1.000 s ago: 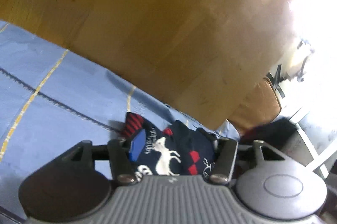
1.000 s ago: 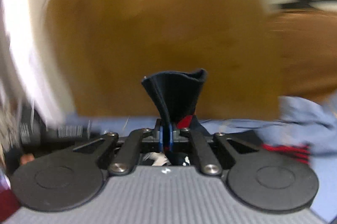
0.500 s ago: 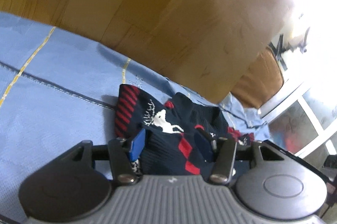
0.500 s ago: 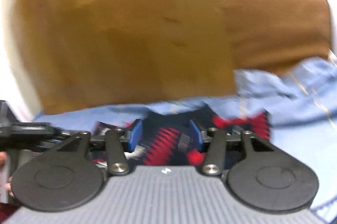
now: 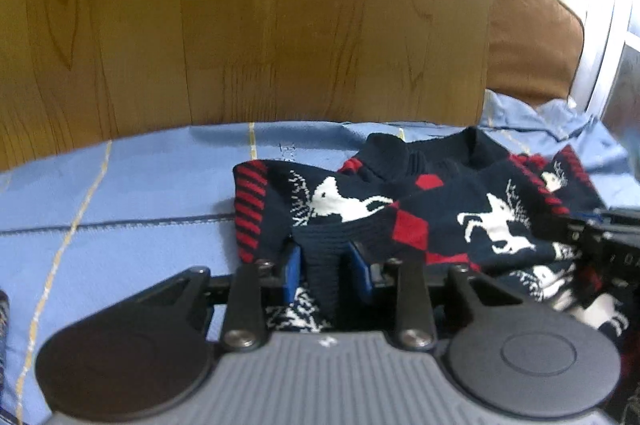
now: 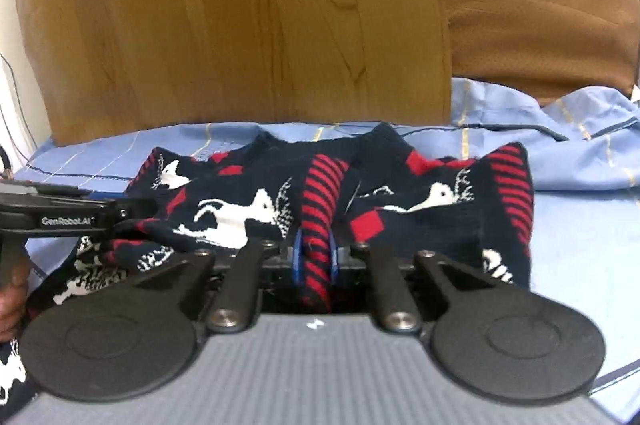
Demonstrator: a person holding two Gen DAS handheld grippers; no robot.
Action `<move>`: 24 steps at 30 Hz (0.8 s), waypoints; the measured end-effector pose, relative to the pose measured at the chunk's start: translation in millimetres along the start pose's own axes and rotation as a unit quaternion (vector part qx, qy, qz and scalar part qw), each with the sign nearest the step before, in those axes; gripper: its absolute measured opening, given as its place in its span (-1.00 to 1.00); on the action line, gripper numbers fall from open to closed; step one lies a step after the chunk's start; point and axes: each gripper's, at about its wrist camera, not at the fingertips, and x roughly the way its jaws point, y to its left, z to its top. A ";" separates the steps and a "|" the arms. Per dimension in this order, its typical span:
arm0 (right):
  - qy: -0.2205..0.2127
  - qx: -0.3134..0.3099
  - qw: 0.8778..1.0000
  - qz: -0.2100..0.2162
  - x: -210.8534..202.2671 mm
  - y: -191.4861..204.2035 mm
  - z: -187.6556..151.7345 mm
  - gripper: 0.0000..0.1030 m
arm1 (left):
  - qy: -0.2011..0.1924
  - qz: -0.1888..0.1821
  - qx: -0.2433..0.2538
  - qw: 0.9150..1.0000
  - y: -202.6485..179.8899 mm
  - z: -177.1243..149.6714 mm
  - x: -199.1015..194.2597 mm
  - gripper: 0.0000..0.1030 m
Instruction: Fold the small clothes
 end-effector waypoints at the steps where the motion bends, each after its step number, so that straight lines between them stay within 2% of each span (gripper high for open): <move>1: 0.002 0.007 1.000 0.003 -0.6 -2.6 1.6 -0.60 | 0.000 0.001 0.000 1.000 -1.2 0.7 0.3 -0.47; 3: 0.002 0.035 0.999 0.018 -0.1 -12.3 4.3 -0.45 | 0.000 -0.004 -0.005 1.000 1.5 0.9 -0.4 -0.46; 6: 0.004 0.072 0.996 0.044 2.6 -23.6 6.5 -0.37 | -0.002 -0.010 -0.009 1.000 3.4 0.9 -0.3 -0.47; 9: -0.003 0.078 0.996 0.046 5.0 -24.7 6.8 -0.33 | -0.003 -0.009 -0.007 1.000 4.0 0.4 -0.6 -0.47; 10: -0.006 0.074 0.996 0.045 4.8 -21.0 5.6 -0.37 | -0.003 -0.007 -0.005 1.000 3.4 0.3 -0.8 -0.46; 11: -0.010 0.069 0.997 0.043 4.8 -17.7 4.9 -0.70 | -0.004 -0.006 -0.004 1.000 2.8 0.5 -0.8 -0.45; 13: -0.023 0.064 0.997 0.041 -1.8 -13.5 4.9 -0.73 | -0.006 -0.008 -0.005 1.000 3.7 0.5 -1.7 -0.42; 16: -0.058 0.041 0.997 0.013 -18.7 -2.7 10.9 -0.75 | -0.021 -0.017 -0.011 1.000 4.2 1.3 -7.7 -0.10; 18: -0.068 0.039 0.997 -0.004 -28.2 -1.6 12.2 -0.74 | -0.022 -0.016 -0.004 1.000 1.1 1.3 -7.9 -0.10; 19: -0.056 0.042 0.997 -0.014 -27.3 -3.1 11.0 -0.73 | -0.015 -0.012 0.002 1.000 -0.3 1.1 -5.3 -0.09; 22: 0.002 0.070 0.997 -0.033 -6.7 -16.0 -1.7 -0.54 | -0.008 -0.002 0.013 1.000 -3.9 1.1 -2.5 -0.08; 24: -0.002 0.094 0.995 -0.030 -10.3 -22.2 1.8 -0.22 | -0.007 0.000 0.015 1.000 -4.0 0.8 -2.3 -0.07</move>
